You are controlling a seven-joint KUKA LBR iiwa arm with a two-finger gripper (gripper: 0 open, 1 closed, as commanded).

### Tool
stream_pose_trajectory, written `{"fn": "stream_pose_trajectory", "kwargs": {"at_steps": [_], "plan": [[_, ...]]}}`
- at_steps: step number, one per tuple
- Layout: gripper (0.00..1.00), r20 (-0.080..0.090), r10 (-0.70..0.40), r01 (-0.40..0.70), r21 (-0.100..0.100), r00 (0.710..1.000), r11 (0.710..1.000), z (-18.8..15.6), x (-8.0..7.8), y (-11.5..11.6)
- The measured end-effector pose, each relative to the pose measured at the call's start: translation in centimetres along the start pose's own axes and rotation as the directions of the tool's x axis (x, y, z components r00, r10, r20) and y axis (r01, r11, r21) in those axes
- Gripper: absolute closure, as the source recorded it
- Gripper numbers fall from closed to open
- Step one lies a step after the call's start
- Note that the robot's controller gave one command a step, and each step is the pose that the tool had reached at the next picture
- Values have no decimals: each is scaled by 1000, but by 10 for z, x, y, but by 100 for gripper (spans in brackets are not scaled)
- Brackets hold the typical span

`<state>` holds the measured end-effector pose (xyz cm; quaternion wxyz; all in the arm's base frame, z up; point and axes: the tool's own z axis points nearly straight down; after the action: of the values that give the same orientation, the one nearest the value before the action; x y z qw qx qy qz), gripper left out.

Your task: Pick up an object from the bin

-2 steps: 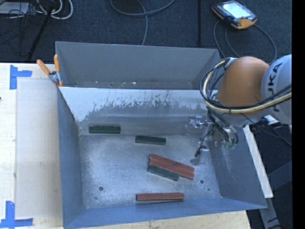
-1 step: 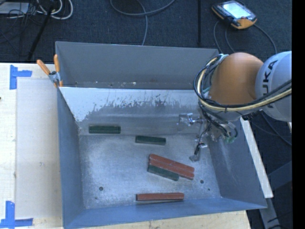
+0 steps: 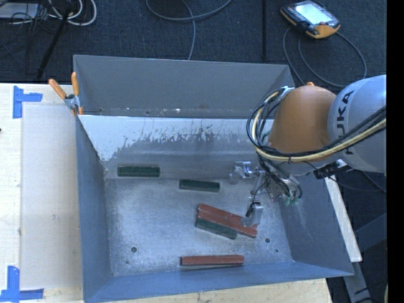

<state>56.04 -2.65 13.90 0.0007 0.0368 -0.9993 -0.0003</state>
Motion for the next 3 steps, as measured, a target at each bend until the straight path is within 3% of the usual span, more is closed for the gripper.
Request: {"fn": "stream_pose_trajectory", "kwargs": {"at_steps": [1, 2, 3], "plan": [[0, 2, -85, 85, 1, 996, 996, 55, 4, 17], [100, 0, -19, 19, 0, 1000, 1000, 66, 13, 14], [100, 0, -19, 19, 0, 1000, 1000, 66, 13, 14]]}}
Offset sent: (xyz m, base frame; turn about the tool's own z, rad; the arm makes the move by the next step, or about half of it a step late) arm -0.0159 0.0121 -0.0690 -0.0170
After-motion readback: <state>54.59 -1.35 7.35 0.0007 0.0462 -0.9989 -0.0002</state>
